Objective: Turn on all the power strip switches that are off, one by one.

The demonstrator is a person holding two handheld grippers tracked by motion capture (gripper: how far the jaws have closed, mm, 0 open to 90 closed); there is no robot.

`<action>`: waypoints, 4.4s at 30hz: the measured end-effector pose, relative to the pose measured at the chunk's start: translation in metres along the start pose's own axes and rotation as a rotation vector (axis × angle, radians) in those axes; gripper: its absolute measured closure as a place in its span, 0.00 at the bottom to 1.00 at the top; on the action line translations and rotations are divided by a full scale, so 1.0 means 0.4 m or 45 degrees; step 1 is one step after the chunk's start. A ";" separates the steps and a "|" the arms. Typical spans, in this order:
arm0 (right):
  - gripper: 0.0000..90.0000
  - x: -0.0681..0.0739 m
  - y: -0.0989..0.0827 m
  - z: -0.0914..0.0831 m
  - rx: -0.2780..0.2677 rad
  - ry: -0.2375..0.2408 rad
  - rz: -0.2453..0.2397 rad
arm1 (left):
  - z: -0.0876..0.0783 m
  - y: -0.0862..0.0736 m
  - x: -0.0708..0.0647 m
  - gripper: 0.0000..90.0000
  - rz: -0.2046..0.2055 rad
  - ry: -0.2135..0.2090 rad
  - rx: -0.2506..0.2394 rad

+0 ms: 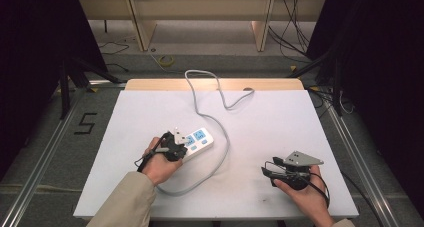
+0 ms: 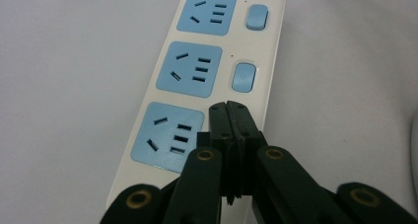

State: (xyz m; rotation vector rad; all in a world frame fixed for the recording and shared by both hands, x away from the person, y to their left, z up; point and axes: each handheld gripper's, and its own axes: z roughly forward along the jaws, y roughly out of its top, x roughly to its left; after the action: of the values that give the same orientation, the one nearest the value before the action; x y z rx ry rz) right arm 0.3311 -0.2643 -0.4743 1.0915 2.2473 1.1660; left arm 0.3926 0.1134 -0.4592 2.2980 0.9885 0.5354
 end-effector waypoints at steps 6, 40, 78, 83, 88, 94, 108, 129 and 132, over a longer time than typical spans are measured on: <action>0.47 0.001 0.001 0.000 -0.001 0.000 -0.001 | -0.001 -0.005 0.009 1.00 -0.021 -0.028 -0.021; 0.47 0.001 0.001 -0.003 -0.006 0.010 -0.005 | -0.007 0.002 0.018 0.99 -0.022 -0.041 -0.044; 0.47 0.002 0.002 -0.001 -0.011 0.015 -0.004 | 0.005 0.051 0.004 1.00 0.025 -0.046 -0.058; 0.47 0.002 0.002 -0.001 -0.010 0.014 -0.004 | 0.010 0.057 0.000 1.00 0.034 -0.049 -0.056; 0.47 0.002 0.002 -0.002 -0.008 0.015 -0.008 | 0.013 0.062 -0.002 1.00 0.040 -0.047 -0.059; 0.47 0.002 0.002 -0.002 -0.011 0.014 -0.006 | 0.016 0.071 -0.003 1.00 0.042 -0.053 -0.062; 0.47 0.002 0.002 0.000 -0.009 0.018 -0.005 | 0.028 0.092 -0.008 1.00 0.053 -0.060 -0.051; 0.47 0.003 0.003 -0.001 -0.008 0.017 -0.007 | 0.047 0.111 -0.012 1.00 0.053 -0.070 -0.039; 0.47 0.002 0.003 -0.001 -0.009 0.017 -0.008 | 0.049 0.117 -0.014 1.00 0.055 -0.072 -0.034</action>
State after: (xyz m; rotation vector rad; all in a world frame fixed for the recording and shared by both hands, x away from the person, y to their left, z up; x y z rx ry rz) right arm 0.3306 -0.2634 -0.4731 1.0759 2.2534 1.1818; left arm 0.4245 0.0764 -0.4446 2.3026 0.9010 0.4956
